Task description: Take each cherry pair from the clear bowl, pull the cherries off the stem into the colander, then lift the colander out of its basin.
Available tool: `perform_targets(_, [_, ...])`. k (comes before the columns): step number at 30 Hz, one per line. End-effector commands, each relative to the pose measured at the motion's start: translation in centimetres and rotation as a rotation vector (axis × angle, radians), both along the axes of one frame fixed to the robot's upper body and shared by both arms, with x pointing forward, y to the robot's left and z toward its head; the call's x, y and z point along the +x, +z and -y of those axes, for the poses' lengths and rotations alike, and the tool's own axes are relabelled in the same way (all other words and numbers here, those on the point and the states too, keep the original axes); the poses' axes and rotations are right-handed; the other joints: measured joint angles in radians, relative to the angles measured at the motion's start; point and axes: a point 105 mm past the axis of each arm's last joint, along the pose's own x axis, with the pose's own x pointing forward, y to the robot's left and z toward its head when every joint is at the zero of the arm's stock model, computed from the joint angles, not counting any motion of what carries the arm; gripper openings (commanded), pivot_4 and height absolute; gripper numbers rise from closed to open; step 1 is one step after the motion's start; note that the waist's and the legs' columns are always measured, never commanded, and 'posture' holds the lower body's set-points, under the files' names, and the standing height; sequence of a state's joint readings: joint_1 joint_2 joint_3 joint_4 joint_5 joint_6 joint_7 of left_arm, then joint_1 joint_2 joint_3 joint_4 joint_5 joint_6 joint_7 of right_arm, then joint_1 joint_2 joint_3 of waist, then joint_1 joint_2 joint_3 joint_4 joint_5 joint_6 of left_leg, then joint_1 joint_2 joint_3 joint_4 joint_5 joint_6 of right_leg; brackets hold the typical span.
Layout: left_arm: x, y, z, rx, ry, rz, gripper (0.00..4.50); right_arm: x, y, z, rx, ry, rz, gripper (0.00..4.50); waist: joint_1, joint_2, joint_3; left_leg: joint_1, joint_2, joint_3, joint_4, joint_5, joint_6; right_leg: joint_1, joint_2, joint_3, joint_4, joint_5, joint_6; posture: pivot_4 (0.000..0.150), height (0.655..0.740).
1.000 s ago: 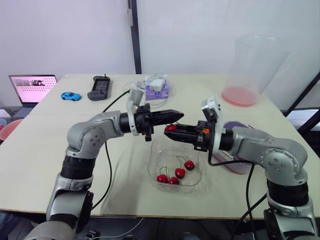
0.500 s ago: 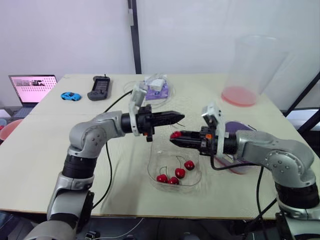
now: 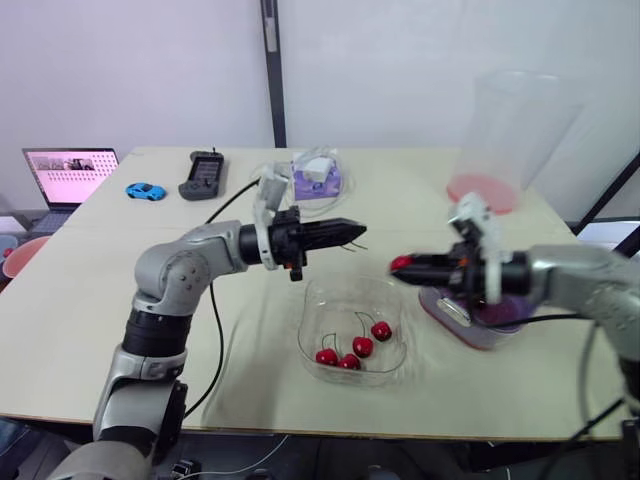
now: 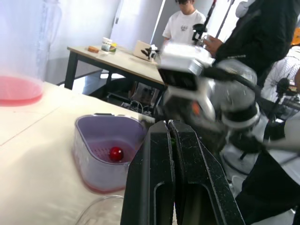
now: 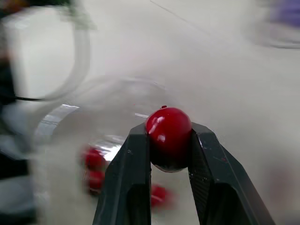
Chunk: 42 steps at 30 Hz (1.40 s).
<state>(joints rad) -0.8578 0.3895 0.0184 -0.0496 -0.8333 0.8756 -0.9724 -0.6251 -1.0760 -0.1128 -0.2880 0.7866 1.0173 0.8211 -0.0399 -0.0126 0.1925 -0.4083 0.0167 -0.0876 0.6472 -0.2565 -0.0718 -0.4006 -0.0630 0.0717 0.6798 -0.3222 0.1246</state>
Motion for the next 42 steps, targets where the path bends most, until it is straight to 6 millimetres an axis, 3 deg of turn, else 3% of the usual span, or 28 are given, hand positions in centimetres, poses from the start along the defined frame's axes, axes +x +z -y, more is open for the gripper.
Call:
perform_targets(1, [-0.6,0.9,-0.4,-0.026,0.004,0.053,0.0,1.1,0.5,4.3,-0.197,-0.104,0.068,0.98,-0.002,0.0,0.0,0.0,0.0,0.0,0.0,0.0,0.0,0.0,0.0,0.0,0.0,0.0,0.0,0.15,0.7332])
perform_targets(5, [-0.7,0.5,-0.4,-0.024,0.021,0.049,0.0,2.0,-1.8,7.7,-0.359,-0.153,0.029,0.98,-0.007,0.0,0.0,0.001,0.0,0.001,0.0,0.0,0.0,0.0,0.0,0.001,0.0,0.0,0.0,0.15,0.7332])
perform_targets(13, [-1.1,-0.2,-0.3,-0.025,0.046,0.03,0.0,3.4,-4.3,10.5,-0.503,-0.249,0.012,0.98,-0.003,0.0,0.0,0.0,0.0,0.001,0.0,0.0,0.0,0.0,0.0,0.001,0.0,0.0,0.0,0.15,0.7332])
perform_targets(14, [-1.1,-0.3,-0.3,-0.023,0.049,0.028,0.0,3.5,-4.1,10.5,-0.501,-0.248,0.017,1.6,-0.003,0.0,0.0,0.0,0.0,0.001,0.0,0.0,0.0,0.0,0.0,0.001,0.0,0.0,0.0,0.15,0.7332])
perform_targets(15, [-1.2,-0.4,-0.3,-0.022,0.05,0.027,0.0,3.6,-3.7,10.2,-0.485,-0.24,0.025,1.9,-0.003,0.0,0.0,0.0,0.0,0.001,0.0,0.0,0.0,0.0,0.0,0.001,0.0,0.0,0.0,0.15,0.7332])
perform_targets(20, [-1.2,-0.6,-0.2,-0.023,0.052,0.021,0.0,3.5,-2.4,9.9,-0.468,-0.218,0.039,4.33,-0.003,0.001,0.0,0.0,0.0,0.002,0.0,0.0,0.0,-0.001,0.0,0.002,0.0,0.0,0.0,0.15,0.7332])
perform_targets(25, [-1.3,-0.5,0.0,-0.01,0.047,0.032,0.0,2.6,-0.5,9.2,-0.403,-0.179,0.047,4.43,-0.002,0.001,0.0,0.0,0.0,0.002,0.0,0.0,0.0,0.0,0.0,0.002,0.0,0.0,0.0,0.15,0.7332])
perform_targets(27, [-1.3,-0.5,0.0,-0.01,0.047,0.033,0.0,2.1,1.2,8.6,-0.333,-0.143,0.078,4.43,-0.002,0.001,0.0,0.0,0.0,0.002,0.0,0.0,0.0,0.0,0.0,0.002,0.0,0.0,0.0,0.15,0.7332])
perform_targets(29, [-1.3,-0.6,-0.1,-0.005,0.049,0.037,0.0,0.3,4.6,6.1,-0.154,-0.008,0.132,4.43,-0.004,0.001,0.001,0.0,0.0,0.002,0.0,0.0,0.0,0.0,0.0,0.002,0.0,0.0,0.0,0.15,0.7332])
perform_targets(31, [-1.3,-0.7,-0.2,0.003,0.049,0.041,0.0,-1.9,6.7,3.9,-0.038,0.132,0.138,4.43,-0.004,0.002,0.001,0.0,0.0,0.002,0.0,0.0,0.0,-0.001,0.0,0.002,0.0,0.0,0.0,0.15,0.7332])
perform_targets(36, [-1.2,-0.9,-0.6,0.021,0.064,0.038,0.0,-5.0,8.5,-0.3,0.124,0.349,0.129,4.43,-0.003,0.001,0.001,0.001,0.0,0.0,0.001,0.0,0.0,0.002,0.0,0.0,0.0,0.0,0.0,0.15,0.7332])
perform_targets(42, [-0.3,-1.2,-3.2,0.054,0.178,0.024,0.0,-5.1,7.5,-3.2,0.139,0.42,0.131,4.43,-0.002,0.001,0.001,0.0,0.0,0.0,0.0,0.0,0.0,0.001,0.0,0.0,0.0,0.0,0.0,0.15,0.7332])
